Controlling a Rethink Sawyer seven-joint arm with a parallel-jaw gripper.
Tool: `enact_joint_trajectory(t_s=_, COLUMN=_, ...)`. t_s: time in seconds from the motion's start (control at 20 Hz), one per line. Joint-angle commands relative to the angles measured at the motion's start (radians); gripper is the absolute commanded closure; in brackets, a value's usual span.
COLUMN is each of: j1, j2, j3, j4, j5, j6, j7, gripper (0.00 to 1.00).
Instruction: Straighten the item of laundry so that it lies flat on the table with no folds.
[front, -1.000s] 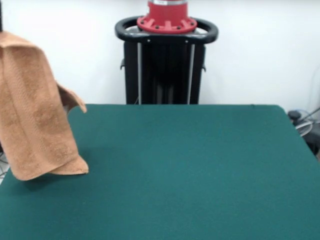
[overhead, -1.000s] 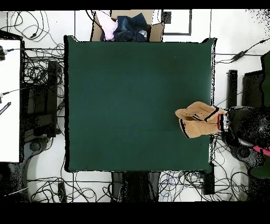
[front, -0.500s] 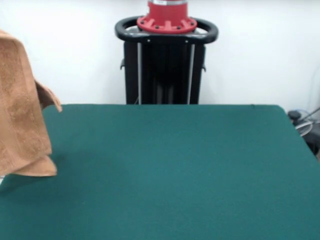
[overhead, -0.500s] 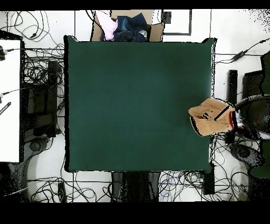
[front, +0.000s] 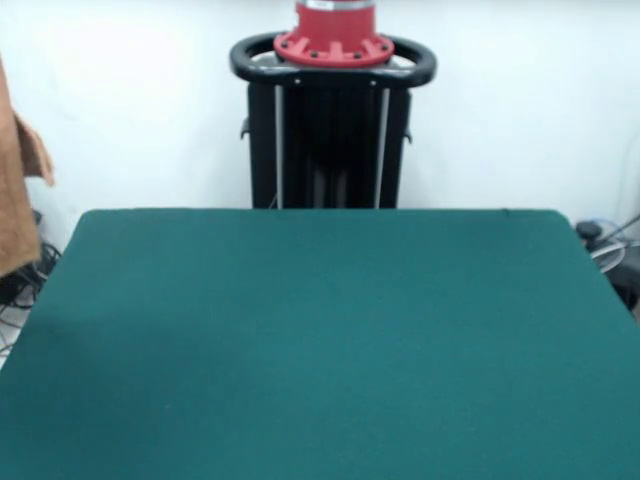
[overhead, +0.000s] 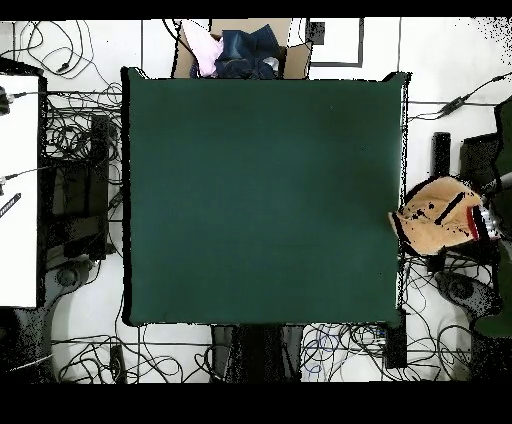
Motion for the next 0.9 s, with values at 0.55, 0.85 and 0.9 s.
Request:
enact_joint_trajectory(t_s=0.55, j1=0.301, j2=-0.323, j3=-0.121, j4=0.351, j5=-0.330, j6=-0.557, j7=0.189, gripper=1.00)
enact_joint_trajectory(t_s=0.85, j1=0.526, j2=-0.302, j3=-0.276, j4=0.353, j5=-0.568, j6=-0.542, j7=0.531, gripper=1.00)
enact_joint_trajectory(t_s=0.9, j1=0.552, j2=-0.295, j3=-0.294, j4=0.350, j5=-0.587, j6=-0.537, j7=0.564, gripper=1.00)
